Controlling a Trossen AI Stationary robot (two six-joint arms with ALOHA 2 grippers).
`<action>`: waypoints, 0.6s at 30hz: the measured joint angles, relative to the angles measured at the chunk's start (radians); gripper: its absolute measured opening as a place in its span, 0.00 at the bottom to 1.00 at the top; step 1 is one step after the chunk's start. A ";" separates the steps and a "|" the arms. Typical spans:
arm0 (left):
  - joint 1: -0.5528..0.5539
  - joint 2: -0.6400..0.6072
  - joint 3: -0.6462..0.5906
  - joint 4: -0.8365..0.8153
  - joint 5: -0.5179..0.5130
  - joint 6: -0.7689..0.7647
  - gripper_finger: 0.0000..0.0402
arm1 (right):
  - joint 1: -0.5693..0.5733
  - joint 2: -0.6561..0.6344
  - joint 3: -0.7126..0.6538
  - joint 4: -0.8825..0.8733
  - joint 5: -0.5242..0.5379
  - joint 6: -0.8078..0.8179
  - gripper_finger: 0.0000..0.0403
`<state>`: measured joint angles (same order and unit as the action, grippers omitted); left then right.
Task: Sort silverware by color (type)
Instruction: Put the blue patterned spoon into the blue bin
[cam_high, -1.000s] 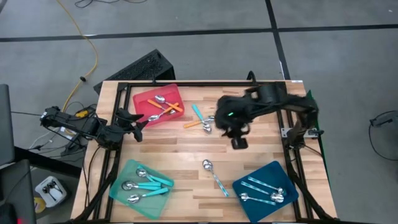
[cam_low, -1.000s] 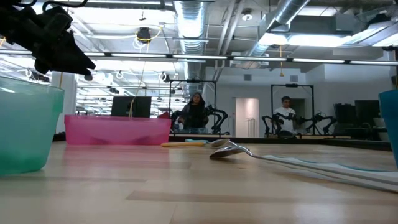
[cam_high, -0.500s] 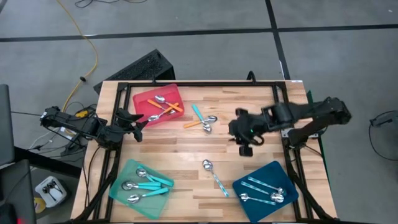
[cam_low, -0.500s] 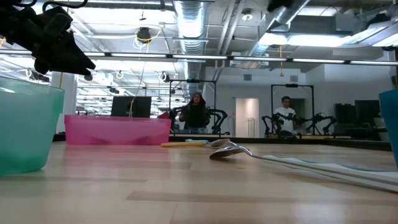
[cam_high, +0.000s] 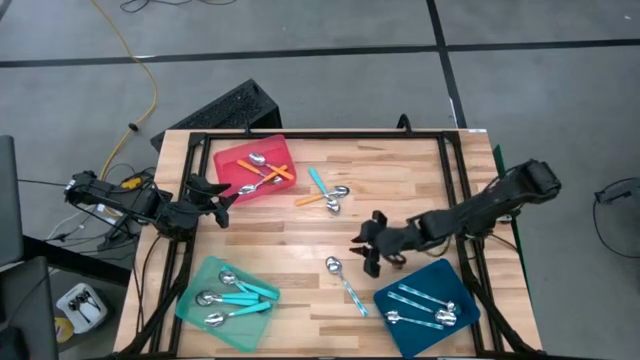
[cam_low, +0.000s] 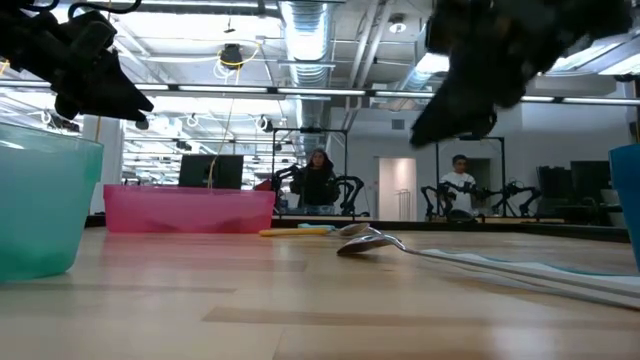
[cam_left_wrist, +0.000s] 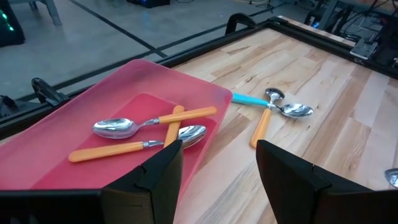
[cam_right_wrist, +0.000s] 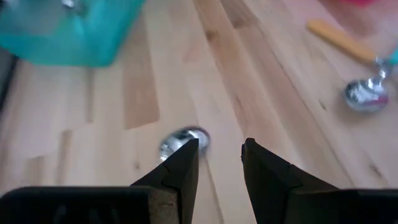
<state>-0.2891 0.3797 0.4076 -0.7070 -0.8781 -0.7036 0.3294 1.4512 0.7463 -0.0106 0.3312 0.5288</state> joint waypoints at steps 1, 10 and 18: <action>0.000 0.000 0.000 0.001 -0.001 0.000 0.47 | -0.001 0.031 0.006 -0.003 0.022 0.008 0.36; 0.000 0.000 0.000 -0.002 -0.023 -0.015 0.47 | -0.081 0.275 0.113 0.062 -0.015 -0.108 0.36; 0.000 0.000 0.000 -0.017 -0.023 -0.015 0.47 | -0.075 0.323 0.229 -0.074 -0.160 -0.044 0.46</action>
<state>-0.2890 0.3797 0.4076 -0.7238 -0.9012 -0.7189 0.2546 1.7744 0.9749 -0.0843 0.1708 0.4843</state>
